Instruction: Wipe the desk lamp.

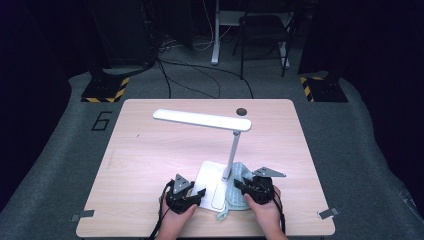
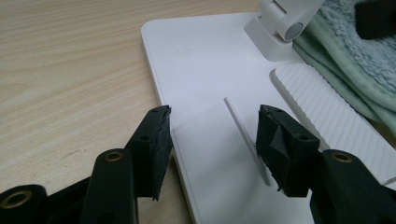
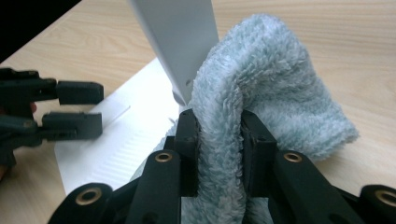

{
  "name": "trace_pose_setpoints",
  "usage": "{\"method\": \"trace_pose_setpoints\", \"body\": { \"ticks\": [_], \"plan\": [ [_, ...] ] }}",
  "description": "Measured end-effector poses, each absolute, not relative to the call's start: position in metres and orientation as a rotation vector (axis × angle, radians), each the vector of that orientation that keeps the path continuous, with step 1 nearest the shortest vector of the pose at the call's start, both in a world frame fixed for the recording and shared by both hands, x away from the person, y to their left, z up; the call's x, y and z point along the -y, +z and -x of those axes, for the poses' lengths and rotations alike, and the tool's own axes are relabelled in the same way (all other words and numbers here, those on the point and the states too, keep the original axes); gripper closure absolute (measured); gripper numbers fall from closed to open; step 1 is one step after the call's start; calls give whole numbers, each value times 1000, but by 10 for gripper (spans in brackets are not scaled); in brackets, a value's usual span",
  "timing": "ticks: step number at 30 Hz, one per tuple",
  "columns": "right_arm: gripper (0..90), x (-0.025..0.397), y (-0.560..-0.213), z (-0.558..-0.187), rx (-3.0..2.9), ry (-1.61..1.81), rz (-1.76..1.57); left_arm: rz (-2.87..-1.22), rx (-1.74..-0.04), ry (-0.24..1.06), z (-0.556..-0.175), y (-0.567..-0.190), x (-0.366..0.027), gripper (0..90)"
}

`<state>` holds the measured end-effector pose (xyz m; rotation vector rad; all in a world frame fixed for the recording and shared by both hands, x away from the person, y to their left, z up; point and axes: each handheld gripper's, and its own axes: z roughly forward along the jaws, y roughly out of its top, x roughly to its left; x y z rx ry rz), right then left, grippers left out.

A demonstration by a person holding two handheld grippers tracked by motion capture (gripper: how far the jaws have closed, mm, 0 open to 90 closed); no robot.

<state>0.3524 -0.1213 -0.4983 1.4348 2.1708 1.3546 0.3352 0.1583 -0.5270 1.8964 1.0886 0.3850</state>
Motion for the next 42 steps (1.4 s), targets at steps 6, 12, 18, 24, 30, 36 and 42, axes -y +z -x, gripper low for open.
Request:
{"method": "trace_pose_setpoints", "body": {
  "ticks": [6,12,18,24,30,36,42],
  "plan": [
    [718,131,-498,-332,-2229,1348,-1466,-1897,-1088,386,-335,-527,-158,449],
    [533,124,-500,-308,-2242,1357,-1337,-1896,-1089,385,-335,-527,-158,449],
    [696,124,-498,-306,-2218,1418,-1282,-1892,-1093,379,-335,-527,-159,449],
    [769,103,-510,-298,-2340,1338,-1259,-1898,-1088,382,-335,-527,-159,449],
    [784,95,-513,-299,-2346,1264,-1199,-1899,-1086,384,-335,-527,-158,449],
    [785,100,-516,-316,-2295,1263,-1234,-1903,-1080,383,-336,-527,-159,452],
    [785,101,-515,-335,-2266,1249,-1295,-1903,-1072,399,-336,-527,-158,454]
  ]
}}
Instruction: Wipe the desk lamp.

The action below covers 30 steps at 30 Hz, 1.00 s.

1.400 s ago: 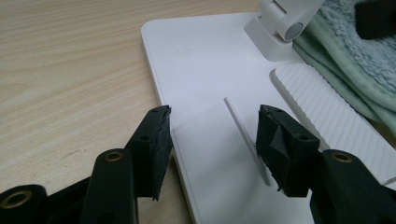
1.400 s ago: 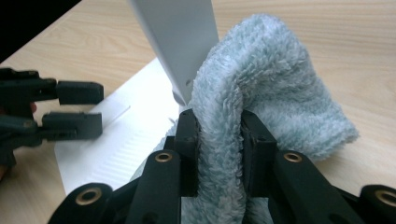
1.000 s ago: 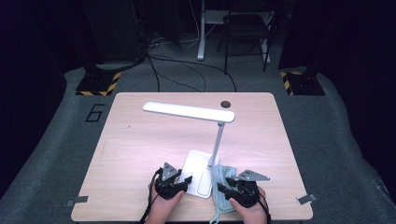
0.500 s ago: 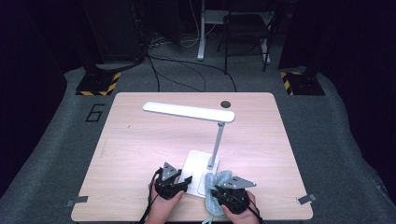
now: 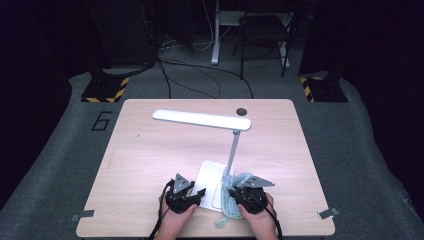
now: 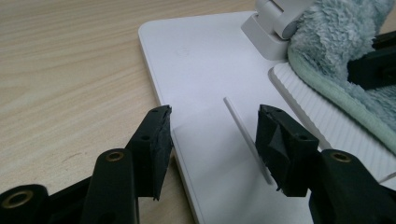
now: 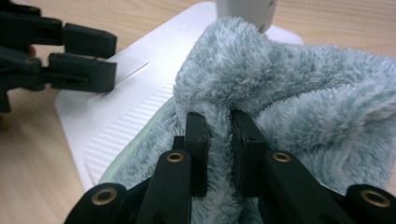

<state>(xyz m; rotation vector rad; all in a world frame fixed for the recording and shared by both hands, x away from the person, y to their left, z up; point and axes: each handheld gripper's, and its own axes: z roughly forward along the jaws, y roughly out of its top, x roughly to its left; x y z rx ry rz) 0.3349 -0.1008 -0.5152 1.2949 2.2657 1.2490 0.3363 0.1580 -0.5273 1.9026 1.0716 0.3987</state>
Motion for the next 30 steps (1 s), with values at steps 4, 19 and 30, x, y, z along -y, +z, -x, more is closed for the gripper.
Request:
{"method": "trace_pose_setpoints", "body": {
  "ticks": [4,19,30],
  "plan": [
    [781,103,-515,-346,-2233,1239,-1321,-1921,-1056,398,-337,-526,-159,453],
    [777,104,-513,-369,-2168,1261,-1470,-1903,-1071,397,-336,-527,-158,453],
    [778,101,-515,-329,-2273,1328,-1399,-1900,-1080,404,-336,-527,-157,454]
  ]
}}
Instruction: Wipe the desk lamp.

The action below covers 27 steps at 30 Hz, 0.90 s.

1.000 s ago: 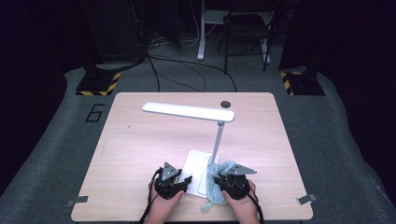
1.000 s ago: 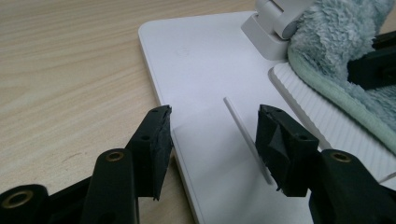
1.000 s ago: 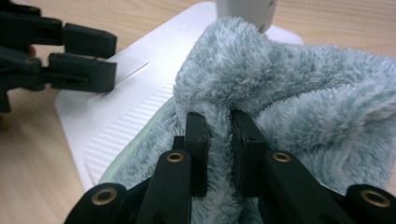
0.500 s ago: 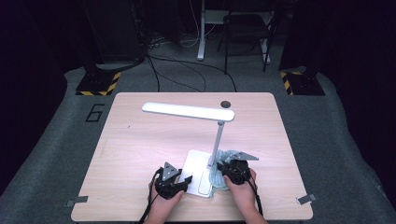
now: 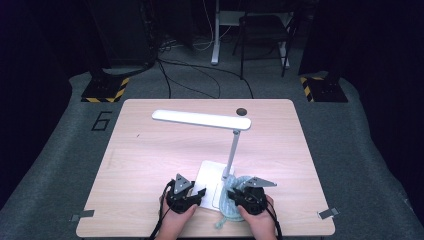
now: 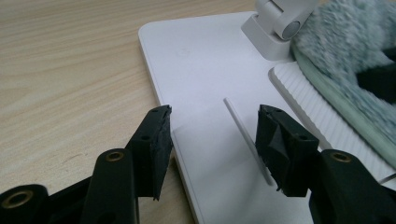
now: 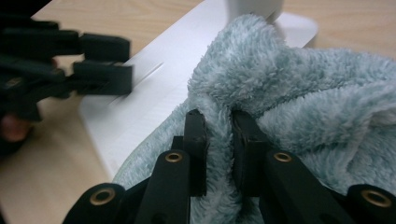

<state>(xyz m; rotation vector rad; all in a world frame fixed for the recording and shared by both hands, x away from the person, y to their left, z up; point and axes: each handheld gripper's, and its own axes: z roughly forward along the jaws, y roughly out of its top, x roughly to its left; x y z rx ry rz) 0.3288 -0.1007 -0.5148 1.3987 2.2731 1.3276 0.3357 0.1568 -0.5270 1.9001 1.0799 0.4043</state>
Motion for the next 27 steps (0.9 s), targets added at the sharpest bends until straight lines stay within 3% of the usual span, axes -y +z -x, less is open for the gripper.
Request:
{"method": "trace_pose_setpoints", "body": {
  "ticks": [8,27],
  "plan": [
    [784,95,-514,-301,-2315,1331,-1324,-1900,-1080,403,-336,-527,-157,454],
    [784,103,-516,-364,-2162,1252,-1426,-1901,-1078,401,-336,-527,-157,454]
  ]
}}
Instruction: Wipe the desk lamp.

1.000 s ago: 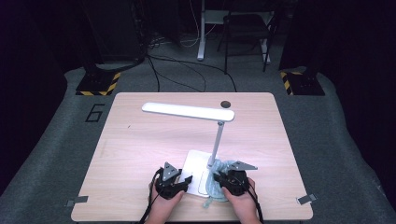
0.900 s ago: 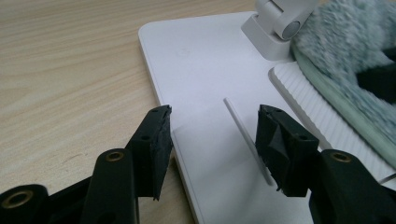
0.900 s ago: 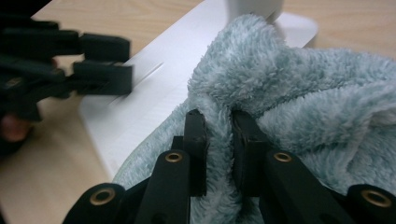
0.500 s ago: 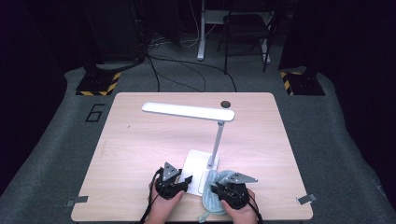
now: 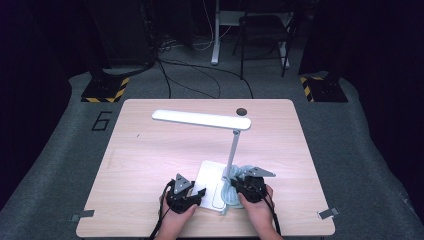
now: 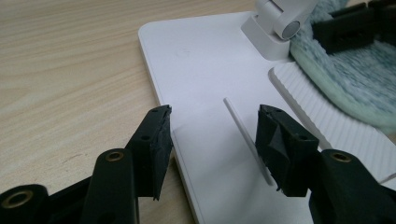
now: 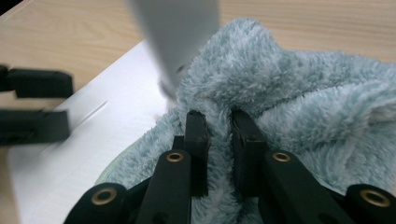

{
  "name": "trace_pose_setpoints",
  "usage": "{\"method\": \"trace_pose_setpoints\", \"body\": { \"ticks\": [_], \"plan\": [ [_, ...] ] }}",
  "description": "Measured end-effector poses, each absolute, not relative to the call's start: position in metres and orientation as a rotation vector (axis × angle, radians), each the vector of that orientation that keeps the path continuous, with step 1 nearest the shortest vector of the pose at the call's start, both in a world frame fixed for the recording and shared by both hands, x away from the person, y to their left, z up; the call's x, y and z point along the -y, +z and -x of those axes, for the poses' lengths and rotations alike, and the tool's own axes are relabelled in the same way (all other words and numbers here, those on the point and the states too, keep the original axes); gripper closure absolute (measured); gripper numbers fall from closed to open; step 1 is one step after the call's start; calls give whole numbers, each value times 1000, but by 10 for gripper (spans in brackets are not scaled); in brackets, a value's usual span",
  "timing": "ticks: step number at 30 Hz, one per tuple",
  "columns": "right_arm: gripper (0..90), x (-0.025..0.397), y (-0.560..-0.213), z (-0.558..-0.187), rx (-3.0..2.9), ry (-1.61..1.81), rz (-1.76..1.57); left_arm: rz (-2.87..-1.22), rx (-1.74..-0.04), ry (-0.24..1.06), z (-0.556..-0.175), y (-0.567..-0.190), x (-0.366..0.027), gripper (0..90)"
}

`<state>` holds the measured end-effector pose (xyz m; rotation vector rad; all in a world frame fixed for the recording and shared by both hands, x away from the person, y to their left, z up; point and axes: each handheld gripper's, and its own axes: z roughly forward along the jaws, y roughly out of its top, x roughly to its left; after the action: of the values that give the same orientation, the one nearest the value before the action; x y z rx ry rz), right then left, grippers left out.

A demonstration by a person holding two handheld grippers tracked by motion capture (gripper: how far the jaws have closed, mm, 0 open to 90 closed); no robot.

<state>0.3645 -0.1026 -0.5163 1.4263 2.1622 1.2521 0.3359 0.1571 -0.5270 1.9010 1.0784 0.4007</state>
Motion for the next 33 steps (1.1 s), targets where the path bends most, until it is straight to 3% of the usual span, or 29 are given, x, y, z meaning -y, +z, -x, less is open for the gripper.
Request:
{"method": "trace_pose_setpoints", "body": {
  "ticks": [10,33],
  "plan": [
    [778,103,-514,-385,-2114,1249,-1499,-1906,-1072,405,-336,-527,-156,453],
    [781,110,-509,-322,-2306,1392,-1339,-1905,-1081,391,-336,-527,-157,452]
  ]
}}
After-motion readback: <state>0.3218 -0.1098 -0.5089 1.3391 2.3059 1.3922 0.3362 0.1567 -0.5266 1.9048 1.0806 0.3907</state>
